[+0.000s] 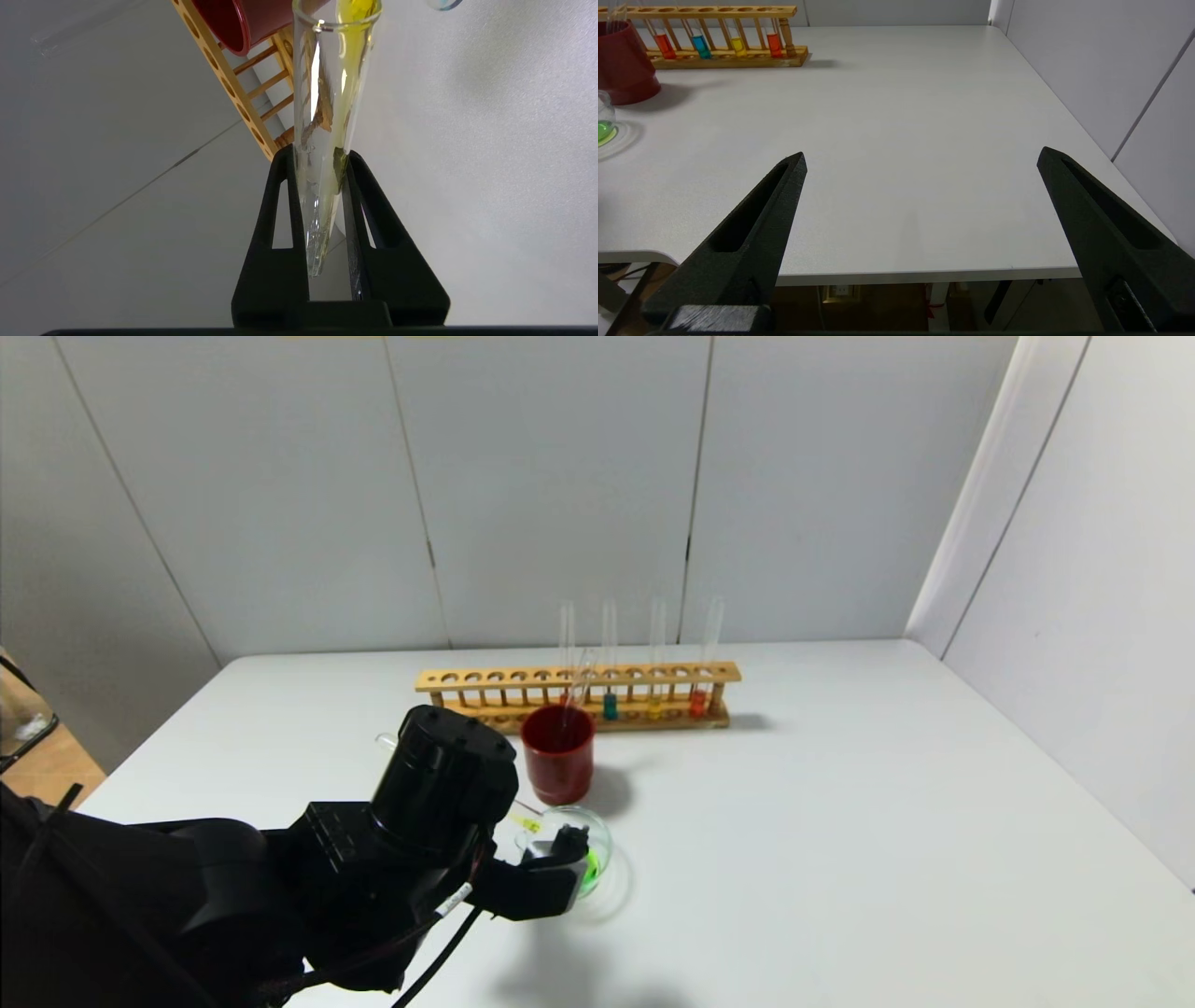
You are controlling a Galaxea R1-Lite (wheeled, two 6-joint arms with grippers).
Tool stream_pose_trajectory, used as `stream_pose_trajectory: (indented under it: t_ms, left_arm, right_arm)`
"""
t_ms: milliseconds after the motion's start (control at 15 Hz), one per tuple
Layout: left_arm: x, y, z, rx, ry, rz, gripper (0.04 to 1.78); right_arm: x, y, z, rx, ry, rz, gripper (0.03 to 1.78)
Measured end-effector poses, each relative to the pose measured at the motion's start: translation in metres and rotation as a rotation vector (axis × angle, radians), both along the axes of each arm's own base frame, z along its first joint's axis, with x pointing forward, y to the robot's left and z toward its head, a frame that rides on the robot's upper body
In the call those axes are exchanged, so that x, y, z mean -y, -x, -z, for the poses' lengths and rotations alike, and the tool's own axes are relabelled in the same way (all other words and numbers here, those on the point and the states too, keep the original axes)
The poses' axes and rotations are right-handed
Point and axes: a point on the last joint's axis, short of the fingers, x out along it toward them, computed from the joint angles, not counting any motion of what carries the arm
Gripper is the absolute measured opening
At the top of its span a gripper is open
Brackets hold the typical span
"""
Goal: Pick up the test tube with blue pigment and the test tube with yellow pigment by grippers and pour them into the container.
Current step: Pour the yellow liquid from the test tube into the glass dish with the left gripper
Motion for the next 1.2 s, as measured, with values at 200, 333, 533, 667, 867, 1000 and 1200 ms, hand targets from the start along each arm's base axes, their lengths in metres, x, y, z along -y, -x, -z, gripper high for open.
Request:
stream_pose_trajectory:
  t_ms: [200,333,533,667,867,1000,1200]
  left_arm:
    - [0.0008,-0.0002,0.0004,0.001,-0.004,-0.001,0.27]
    - [0.0020,-0.0003,0.0008,0.001,-0.005,0.002,0.27]
    - [0.0034,0.0005,0.0013,0.001,-0.031,0.020,0.27]
    - [0.0043,0.0002,0.0015,0.002,-0.041,0.025,0.27]
    - [0.0055,-0.0002,0.0022,0.004,-0.071,0.038,0.27]
    - [0.0065,0.0002,0.0032,0.015,-0.092,0.014,0.27]
    - [0.0079,0.0018,0.0049,0.017,-0.113,0.009,0.27]
  right_arm:
    - [0.0000,0.0000,0.0000,0.000,0.000,0.000,1.74]
    - [0.0000,0.0000,0.0000,0.000,0.000,0.000,1.74]
    - [0.0000,0.0000,0.0000,0.000,0.000,0.000,1.74]
    - [0.0000,0.0000,0.0000,0.000,0.000,0.000,1.74]
    - [0.0000,0.0000,0.0000,0.000,0.000,0.000,1.74]
    - [0.0000,0.0000,0.0000,0.000,0.000,0.000,1.74]
    - [0.0000,0.0000,0.0000,0.000,0.000,0.000,1.74]
